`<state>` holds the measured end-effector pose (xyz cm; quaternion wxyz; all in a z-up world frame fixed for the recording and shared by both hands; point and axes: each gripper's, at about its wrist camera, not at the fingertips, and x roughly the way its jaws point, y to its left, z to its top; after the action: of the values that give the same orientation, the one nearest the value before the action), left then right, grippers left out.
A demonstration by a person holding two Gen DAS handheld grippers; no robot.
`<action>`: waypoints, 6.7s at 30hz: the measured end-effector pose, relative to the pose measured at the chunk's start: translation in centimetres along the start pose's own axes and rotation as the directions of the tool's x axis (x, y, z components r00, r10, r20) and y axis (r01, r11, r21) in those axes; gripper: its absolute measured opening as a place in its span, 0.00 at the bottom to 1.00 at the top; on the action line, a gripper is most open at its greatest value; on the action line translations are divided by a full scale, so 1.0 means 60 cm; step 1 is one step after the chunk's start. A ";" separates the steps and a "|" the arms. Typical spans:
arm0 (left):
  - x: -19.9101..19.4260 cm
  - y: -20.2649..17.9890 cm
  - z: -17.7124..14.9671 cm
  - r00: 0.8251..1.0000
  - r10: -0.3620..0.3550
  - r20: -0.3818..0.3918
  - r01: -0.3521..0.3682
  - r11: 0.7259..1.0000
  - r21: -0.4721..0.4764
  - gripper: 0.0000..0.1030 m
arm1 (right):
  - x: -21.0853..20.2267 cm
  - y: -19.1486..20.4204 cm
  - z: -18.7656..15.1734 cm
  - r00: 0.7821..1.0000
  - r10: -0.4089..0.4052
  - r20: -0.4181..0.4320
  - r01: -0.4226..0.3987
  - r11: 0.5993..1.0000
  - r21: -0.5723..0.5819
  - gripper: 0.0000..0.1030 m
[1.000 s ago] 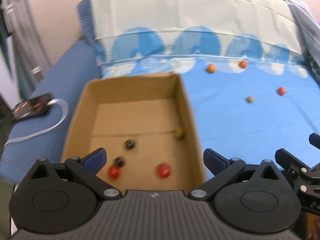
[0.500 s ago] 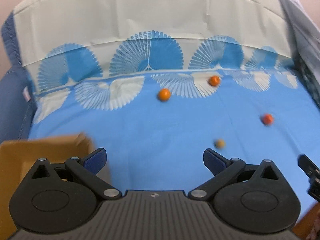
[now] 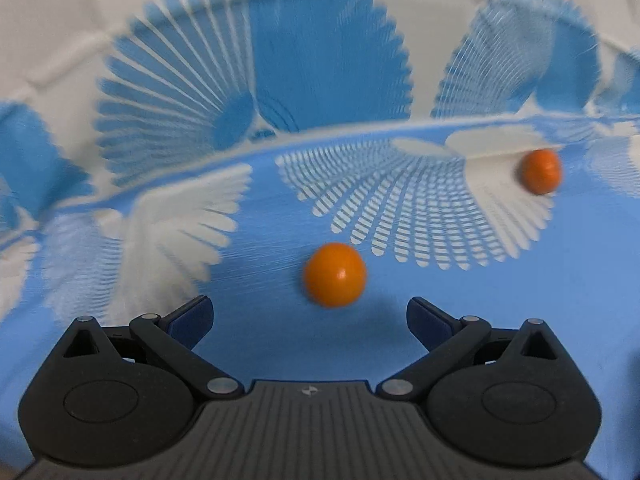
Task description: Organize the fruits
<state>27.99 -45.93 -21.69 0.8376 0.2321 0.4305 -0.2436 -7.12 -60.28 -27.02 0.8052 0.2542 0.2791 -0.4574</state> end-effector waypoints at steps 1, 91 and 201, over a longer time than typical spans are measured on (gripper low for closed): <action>0.017 0.000 0.005 1.000 -0.004 -0.016 0.004 1.000 0.003 1.00 | 0.014 0.005 0.000 1.000 -0.011 0.000 0.011 1.000 -0.015 0.99; -0.728 0.448 -0.690 0.998 -0.051 0.019 0.055 0.916 -0.398 0.40 | -0.887 0.294 -0.360 0.724 0.673 -0.153 -0.650 0.591 -0.478 0.37; -0.672 0.446 -0.719 1.000 -0.004 -0.012 0.000 0.935 -0.354 1.00 | -0.854 0.370 -0.398 0.764 0.584 -0.275 -0.629 0.580 -0.518 0.95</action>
<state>-2.58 8.98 -5.75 0.8627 0.0787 0.4726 -0.1618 -14.60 -3.88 -5.72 0.9385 0.0919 0.3308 -0.0362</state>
